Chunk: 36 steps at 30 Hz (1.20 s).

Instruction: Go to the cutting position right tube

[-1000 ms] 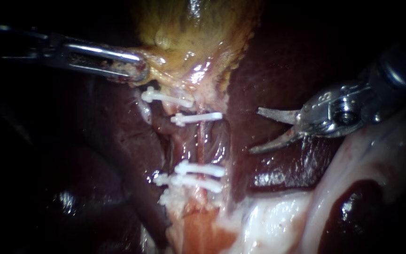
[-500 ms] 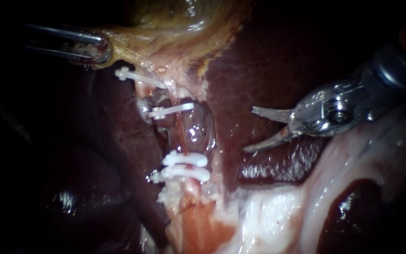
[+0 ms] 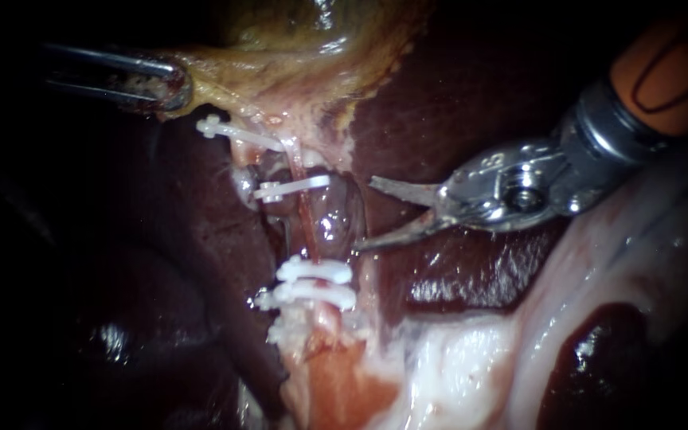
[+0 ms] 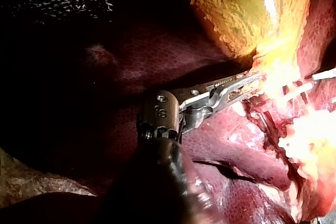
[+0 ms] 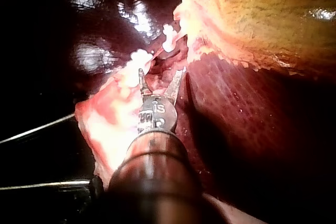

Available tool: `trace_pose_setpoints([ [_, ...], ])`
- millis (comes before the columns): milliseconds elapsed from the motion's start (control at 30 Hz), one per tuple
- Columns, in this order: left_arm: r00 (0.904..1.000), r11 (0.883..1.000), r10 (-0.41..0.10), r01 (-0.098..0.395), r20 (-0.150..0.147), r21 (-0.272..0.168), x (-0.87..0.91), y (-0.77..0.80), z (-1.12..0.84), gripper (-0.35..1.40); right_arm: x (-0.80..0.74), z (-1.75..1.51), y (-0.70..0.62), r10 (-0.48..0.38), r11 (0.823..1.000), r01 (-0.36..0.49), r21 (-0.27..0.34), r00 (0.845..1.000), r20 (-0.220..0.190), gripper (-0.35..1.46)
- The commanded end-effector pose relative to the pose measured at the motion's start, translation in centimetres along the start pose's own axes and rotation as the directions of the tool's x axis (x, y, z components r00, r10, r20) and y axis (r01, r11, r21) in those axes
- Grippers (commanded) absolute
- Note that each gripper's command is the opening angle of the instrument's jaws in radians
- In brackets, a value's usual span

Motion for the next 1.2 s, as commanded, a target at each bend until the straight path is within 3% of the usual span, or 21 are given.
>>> trace_pose_setpoints([
  [33, 1.0, 1.0, 0.0, 0.0, 0.0, 0.0, 0.0, 0.0, 0.0, -0.35, 0.0, 0.05, 0.0, 0.004, 1.0, -0.004, 0.008, 1.0, 0.004, 1.43],
  [267, 1.0, 1.0, 0.0, 0.0, 0.0, 0.001, 0.0, 0.01, 0.0, -0.35, 0.05, 0.38, 0.04, 0.026, 0.999, -0.026, 0.048, 1.0, 0.011, 1.43],
  [467, 1.0, 1.0, 0.0, 0.0, 0.0, 0.001, 0.0, 0.01, 0.0, -0.35, 0.08, 0.72, 0.07, 0.055, 0.99, -0.056, 0.128, 0.998, 0.012, 1.43],
  [600, 1.0, 1.0, 0.0, 0.0, 0.0, 0.001, 0.0, 0.02, 0.0, -0.35, 0.07, 0.89, 0.06, 0.094, 0.976, -0.087, 0.201, 0.995, -0.023, 1.43],
  [900, 1.0, 1.0, 0.0, 0.0, 0.0, 0.001, 0.0, 0.02, 0.01, -0.35, 0.18, 0.98, 0.01, 0.115, 0.961, -0.093, 0.261, 0.991, -0.071, 1.42],
  [1200, 1.0, 1.0, 0.0, 0.0, -0.001, 0.001, 0.0, 0.02, 0.01, -0.35, 0.42, 0.81, -0.11, 0.206, 0.931, -0.142, 0.338, 0.965, -0.163, 1.42],
])
